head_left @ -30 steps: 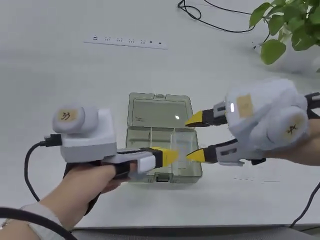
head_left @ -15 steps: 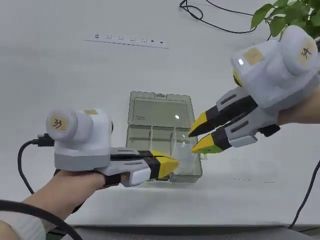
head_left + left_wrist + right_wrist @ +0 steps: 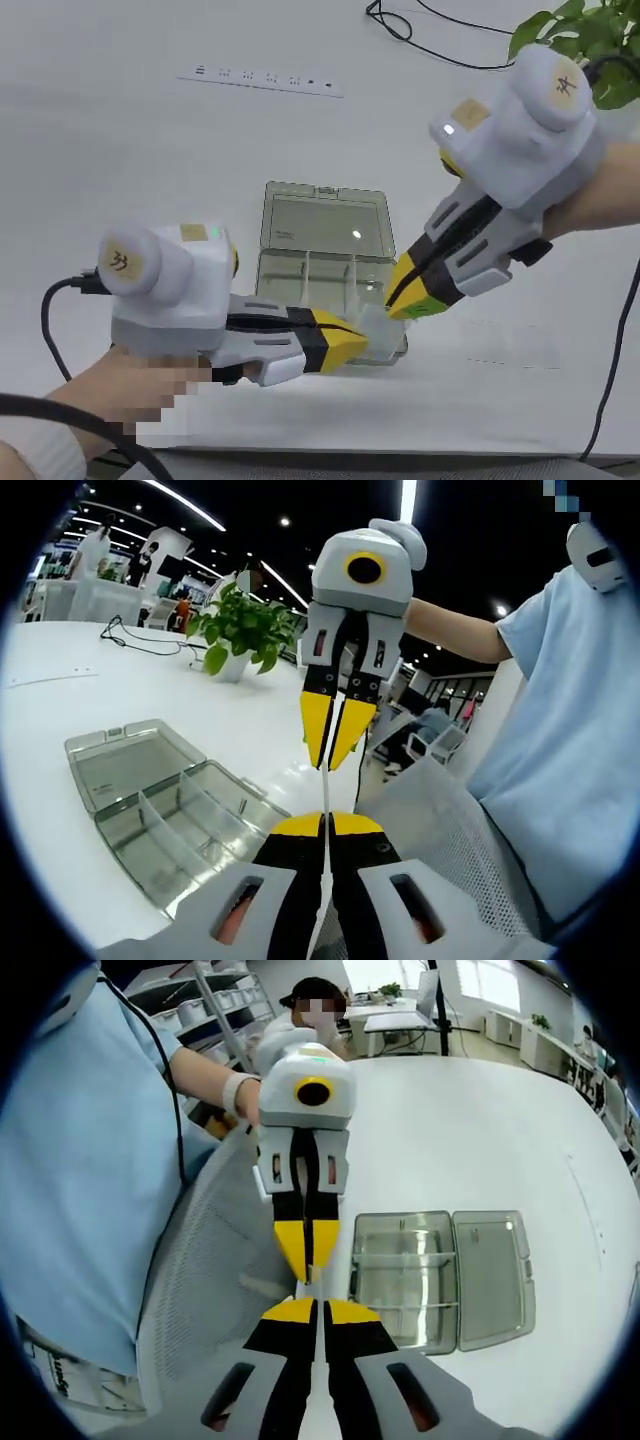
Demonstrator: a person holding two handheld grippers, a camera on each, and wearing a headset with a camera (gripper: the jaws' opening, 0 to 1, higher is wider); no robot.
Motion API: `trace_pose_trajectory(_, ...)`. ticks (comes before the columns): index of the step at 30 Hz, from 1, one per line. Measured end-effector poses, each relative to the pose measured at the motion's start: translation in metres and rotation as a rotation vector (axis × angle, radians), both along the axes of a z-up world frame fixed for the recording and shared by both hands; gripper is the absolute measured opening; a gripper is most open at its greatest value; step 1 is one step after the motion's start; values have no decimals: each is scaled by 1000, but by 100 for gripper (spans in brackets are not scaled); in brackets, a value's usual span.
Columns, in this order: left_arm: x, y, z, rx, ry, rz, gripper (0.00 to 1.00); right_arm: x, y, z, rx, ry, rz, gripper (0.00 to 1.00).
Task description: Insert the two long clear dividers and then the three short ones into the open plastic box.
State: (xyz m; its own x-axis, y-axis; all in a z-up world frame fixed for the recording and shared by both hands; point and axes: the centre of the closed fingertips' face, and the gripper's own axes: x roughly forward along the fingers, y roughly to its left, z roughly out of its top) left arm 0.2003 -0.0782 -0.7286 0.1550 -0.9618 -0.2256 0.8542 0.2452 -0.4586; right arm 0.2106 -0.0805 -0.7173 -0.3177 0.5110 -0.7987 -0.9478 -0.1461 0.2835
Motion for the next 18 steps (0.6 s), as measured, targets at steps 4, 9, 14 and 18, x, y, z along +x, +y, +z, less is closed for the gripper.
trace_pose_trajectory(4, -2, -2, 3, -12, -14, -14, 0, -6, -1, 0, -13, 27, 24, 4)
trace_pose_trajectory(9, -6, -3, 4, -4, -40, -39, 0, -10, -2, 1, -29, 56, 39, 3)
trace_pose_trajectory(14, -8, -3, 3, -7, -25, -49, 0, -13, -1, 1, -54, 84, 29, 2)
trace_pose_trajectory(18, -5, -2, -1, 6, -12, -44, 0, -13, 2, -1, -87, 67, 18, 2)
